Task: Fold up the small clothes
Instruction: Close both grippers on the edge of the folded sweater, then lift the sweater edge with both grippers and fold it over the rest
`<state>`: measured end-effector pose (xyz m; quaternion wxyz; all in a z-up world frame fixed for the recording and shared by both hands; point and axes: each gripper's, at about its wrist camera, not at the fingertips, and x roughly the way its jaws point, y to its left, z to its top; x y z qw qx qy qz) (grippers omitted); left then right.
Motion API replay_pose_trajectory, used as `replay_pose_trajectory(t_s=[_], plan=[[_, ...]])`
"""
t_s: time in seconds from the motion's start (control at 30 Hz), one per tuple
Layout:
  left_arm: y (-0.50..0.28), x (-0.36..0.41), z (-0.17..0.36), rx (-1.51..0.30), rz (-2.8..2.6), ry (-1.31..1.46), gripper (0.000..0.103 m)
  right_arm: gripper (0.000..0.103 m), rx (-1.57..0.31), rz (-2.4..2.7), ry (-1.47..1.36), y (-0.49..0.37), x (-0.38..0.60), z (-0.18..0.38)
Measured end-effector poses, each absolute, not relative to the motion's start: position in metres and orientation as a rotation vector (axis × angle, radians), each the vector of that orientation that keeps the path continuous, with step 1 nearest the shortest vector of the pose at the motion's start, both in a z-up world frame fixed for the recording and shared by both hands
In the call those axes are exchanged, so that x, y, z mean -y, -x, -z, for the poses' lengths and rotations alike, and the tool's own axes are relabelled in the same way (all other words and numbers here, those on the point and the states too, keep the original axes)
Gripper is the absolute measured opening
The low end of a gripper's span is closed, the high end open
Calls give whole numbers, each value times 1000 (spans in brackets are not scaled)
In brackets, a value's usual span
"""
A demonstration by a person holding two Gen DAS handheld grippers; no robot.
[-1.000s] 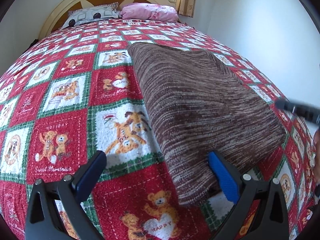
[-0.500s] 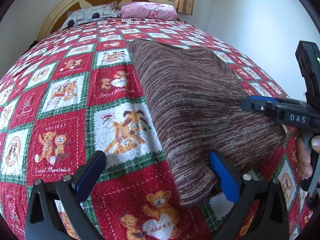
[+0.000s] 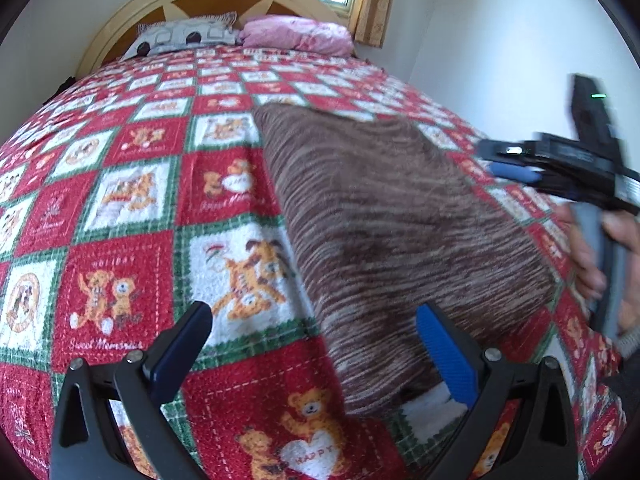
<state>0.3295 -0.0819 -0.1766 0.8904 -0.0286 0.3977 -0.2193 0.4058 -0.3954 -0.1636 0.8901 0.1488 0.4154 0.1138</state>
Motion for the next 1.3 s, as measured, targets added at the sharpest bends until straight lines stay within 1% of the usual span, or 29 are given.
replay_pose_trajectory(t_s=[0.07, 0.17, 0.2, 0.27, 0.3, 0.33, 0.37, 0.4, 0.47, 0.5, 0.57, 0.6, 0.63, 0.7, 0.9, 1.1, 1.3], plan=[[-332, 84, 176, -827, 478, 71, 103, 65, -897, -260, -371, -427, 403, 174], [-344, 86, 181, -885, 512, 112, 103, 65, -937, -275, -433, -456, 408, 190], [-348, 87, 184, -905, 517, 125, 100, 65, -945, -283, -445, -464, 407, 195], [-351, 86, 185, -912, 521, 151, 99, 64, -979, -310, -455, -478, 402, 206], [-352, 86, 184, -911, 528, 165, 96, 64, -995, -311, -453, -484, 399, 212], [-352, 86, 184, -912, 534, 171, 90, 64, -991, -316, -444, -488, 396, 215], [-352, 88, 184, -915, 545, 169, 88, 63, -982, -326, -429, -491, 392, 216], [-351, 89, 184, -912, 548, 163, 83, 61, -986, -344, -421, -493, 388, 217], [-349, 93, 185, -916, 613, 171, 49, 39, -1004, -380, -439, -497, 384, 219], [-349, 96, 187, -932, 619, 165, 40, 37, -1013, -394, -462, -499, 383, 220], [-346, 98, 184, -909, 605, 152, 31, 30, -1014, -397, -461, -498, 381, 220], [-344, 97, 181, -891, 596, 142, 21, 29, -1008, -390, -451, -497, 379, 218], [-343, 96, 179, -884, 596, 146, 17, 27, -995, -379, -436, -494, 375, 212], [-338, 91, 173, -869, 596, 161, 15, 26, -967, -374, -429, -488, 371, 204], [-308, 69, 146, -796, 588, 131, 14, 25, -885, -414, -442, -462, 352, 166], [-273, 23, 125, -739, 539, 131, 13, 25, -836, -519, -430, -442, 299, 133], [-243, -18, 114, -702, 450, 83, 13, 25, -830, -626, -396, -424, 234, 119]])
